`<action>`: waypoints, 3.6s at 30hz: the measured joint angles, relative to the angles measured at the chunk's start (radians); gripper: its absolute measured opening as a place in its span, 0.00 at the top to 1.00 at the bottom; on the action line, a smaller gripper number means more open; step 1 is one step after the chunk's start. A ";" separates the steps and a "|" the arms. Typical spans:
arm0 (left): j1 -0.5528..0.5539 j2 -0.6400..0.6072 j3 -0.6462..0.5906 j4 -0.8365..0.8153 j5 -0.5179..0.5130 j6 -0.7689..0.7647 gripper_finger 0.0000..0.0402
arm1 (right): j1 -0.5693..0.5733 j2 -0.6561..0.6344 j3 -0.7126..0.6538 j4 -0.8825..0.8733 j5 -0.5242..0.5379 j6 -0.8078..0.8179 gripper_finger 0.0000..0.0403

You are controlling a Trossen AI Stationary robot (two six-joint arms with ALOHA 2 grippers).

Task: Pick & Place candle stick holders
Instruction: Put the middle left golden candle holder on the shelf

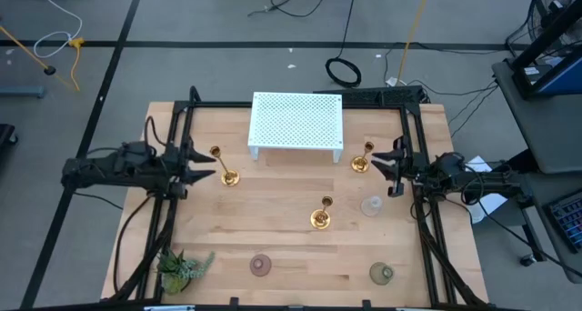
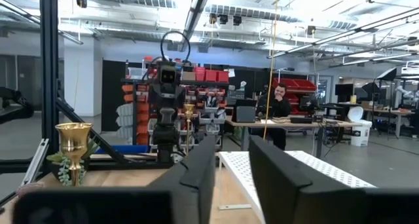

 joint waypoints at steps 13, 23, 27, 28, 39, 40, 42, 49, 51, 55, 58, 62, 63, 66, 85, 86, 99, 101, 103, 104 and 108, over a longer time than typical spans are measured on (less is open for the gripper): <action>-0.088 0.095 0.132 -0.324 -0.086 -0.050 0.59 | 0.000 0.000 0.000 0.000 0.000 0.000 0.59; -0.115 0.154 0.033 -0.353 -0.250 -0.293 0.59 | 0.000 0.006 0.000 -0.002 0.000 0.000 0.59; -0.115 0.212 -0.010 -0.351 -0.418 -0.324 0.59 | 0.000 0.012 0.000 -0.007 0.000 0.000 0.59; -0.115 0.226 -0.018 -0.339 -0.444 -0.326 0.59 | 0.000 0.013 0.000 -0.009 0.001 0.000 0.59; -0.115 0.368 -0.115 -0.052 -0.463 -0.239 0.59 | 0.000 0.028 0.000 -0.008 0.002 0.000 0.59; -0.115 0.374 -0.115 -0.056 -0.468 -0.247 0.60 | 0.000 0.030 0.000 -0.008 0.002 0.000 0.59; -0.115 0.386 -0.115 -0.060 -0.472 -0.261 0.62 | 0.000 0.031 0.000 -0.011 0.002 0.000 0.59; -0.115 0.402 -0.115 -0.064 -0.471 -0.273 0.86 | 0.000 0.033 0.000 -0.027 0.003 0.000 0.59; -0.115 0.402 -0.115 -0.057 -0.471 -0.275 0.94 | 0.000 0.033 0.000 -0.032 0.003 0.000 0.59; -0.115 0.402 -0.116 0.042 -0.470 -0.271 0.94 | 0.000 0.033 0.000 -0.032 0.003 0.000 0.59; -0.116 0.402 -0.116 0.162 -0.435 -0.239 0.93 | 0.000 0.033 0.000 -0.031 0.003 0.000 0.59; -0.117 0.402 -0.097 0.251 -0.390 -0.213 0.96 | 0.000 0.033 0.000 -0.031 0.003 0.000 0.60; -0.117 0.403 -0.085 0.249 -0.392 -0.218 0.96 | 0.000 0.033 0.000 -0.031 0.003 0.000 0.60; -0.116 0.419 -0.043 0.250 -0.390 -0.220 0.95 | 0.000 0.033 0.000 -0.031 0.003 0.000 0.60; 0.048 0.877 0.448 0.231 -0.308 -0.032 0.96 | 0.000 0.033 0.000 -0.031 0.003 0.001 0.60; 0.071 0.896 0.479 0.218 -0.297 -0.026 0.96 | 0.000 0.033 0.000 -0.030 0.003 0.007 0.60; 0.435 1.137 0.687 0.124 -0.156 0.032 0.96 | 0.000 0.033 0.000 -0.030 0.003 0.007 0.60; 0.480 1.170 0.687 0.145 -0.158 0.040 0.96 | 0.000 0.033 0.000 -0.031 0.003 0.007 0.60; 0.519 1.193 0.687 0.168 -0.164 0.054 0.96 | 0.000 0.033 0.000 -0.030 0.003 0.007 0.60; 0.534 1.202 0.687 0.179 -0.162 0.054 0.96 | 0.000 0.033 0.000 -0.031 0.003 0.007 0.60; 0.589 1.222 0.687 0.193 -0.134 0.054 0.96 | 0.000 0.033 0.000 -0.031 0.003 0.007 0.60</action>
